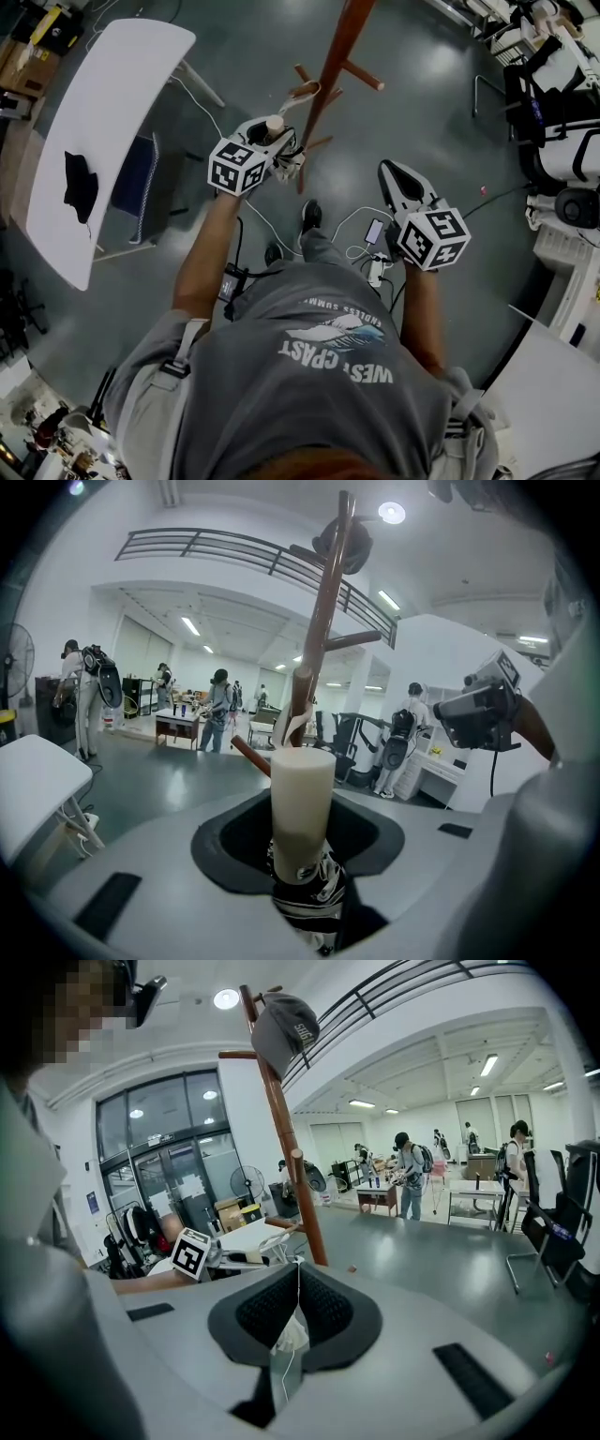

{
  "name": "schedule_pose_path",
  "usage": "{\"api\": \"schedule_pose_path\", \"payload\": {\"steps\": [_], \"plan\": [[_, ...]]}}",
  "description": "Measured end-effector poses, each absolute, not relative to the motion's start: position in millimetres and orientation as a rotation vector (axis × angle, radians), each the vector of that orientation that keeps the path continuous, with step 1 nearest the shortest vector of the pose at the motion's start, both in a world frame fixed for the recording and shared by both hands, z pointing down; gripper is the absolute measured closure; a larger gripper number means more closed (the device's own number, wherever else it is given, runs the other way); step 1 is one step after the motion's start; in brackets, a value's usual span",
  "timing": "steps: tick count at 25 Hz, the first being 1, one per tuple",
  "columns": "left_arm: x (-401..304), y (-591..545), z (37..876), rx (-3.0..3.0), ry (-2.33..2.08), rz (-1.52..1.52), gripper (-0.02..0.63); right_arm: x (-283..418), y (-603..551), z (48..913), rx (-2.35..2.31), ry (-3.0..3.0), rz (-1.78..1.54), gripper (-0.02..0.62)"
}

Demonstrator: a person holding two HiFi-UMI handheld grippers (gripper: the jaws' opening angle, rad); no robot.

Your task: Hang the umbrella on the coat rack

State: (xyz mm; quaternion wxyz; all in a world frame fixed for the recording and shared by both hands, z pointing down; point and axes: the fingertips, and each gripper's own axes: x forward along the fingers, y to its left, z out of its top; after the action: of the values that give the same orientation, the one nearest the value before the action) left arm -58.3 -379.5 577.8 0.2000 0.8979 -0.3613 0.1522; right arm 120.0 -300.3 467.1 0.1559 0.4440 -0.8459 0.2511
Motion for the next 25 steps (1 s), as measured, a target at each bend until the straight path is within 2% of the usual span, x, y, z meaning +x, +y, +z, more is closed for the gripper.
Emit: {"api": "schedule_pose_path", "payload": {"steps": [25], "plan": [[-18,-404,659,2.472,-0.899,0.633,0.439,135,-307,493,1.291,-2.358,0.795,0.566]]}}
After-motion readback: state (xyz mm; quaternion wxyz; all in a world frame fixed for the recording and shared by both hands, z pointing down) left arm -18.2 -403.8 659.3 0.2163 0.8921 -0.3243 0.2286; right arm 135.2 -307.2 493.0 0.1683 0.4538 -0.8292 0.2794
